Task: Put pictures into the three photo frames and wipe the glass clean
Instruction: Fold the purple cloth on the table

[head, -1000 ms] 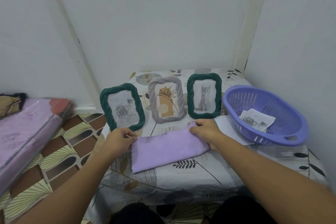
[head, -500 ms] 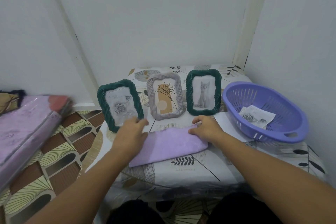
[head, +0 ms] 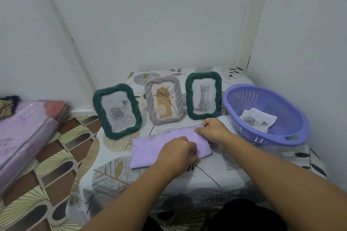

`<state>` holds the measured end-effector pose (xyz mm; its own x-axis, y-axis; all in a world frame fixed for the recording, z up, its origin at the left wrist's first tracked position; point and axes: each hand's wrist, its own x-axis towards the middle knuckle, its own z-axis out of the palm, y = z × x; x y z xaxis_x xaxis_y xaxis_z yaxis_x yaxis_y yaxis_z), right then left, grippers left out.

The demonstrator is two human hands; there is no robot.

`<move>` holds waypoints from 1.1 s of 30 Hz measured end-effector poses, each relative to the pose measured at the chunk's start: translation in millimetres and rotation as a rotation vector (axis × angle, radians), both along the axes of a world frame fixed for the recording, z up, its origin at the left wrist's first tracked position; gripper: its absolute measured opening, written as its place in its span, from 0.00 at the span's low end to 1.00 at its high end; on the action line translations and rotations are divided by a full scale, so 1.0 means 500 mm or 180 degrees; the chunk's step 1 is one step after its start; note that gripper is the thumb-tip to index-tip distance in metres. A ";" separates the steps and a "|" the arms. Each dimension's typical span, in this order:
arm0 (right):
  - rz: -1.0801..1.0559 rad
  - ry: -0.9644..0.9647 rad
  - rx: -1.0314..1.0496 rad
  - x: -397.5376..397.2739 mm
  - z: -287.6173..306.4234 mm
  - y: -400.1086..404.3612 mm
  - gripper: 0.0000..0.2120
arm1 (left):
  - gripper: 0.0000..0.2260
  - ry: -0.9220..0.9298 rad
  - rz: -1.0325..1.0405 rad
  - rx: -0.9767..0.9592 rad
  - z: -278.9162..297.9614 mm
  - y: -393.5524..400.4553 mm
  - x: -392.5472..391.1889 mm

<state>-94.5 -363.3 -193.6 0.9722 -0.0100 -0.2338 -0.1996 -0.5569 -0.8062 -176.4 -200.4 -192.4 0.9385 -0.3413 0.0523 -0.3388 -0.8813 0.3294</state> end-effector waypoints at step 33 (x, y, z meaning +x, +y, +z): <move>0.0151 0.0850 0.1101 -0.091 0.058 0.011 0.09 | 0.07 0.0414 0.1572 -0.2050 0.001 0.048 -0.130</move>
<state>-140.2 -357.9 -164.5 0.8748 0.1563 -0.4586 -0.4069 -0.2767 -0.8706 -241.6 -176.5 -191.9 0.9848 0.1723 -0.0227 0.1143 -0.5436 0.8315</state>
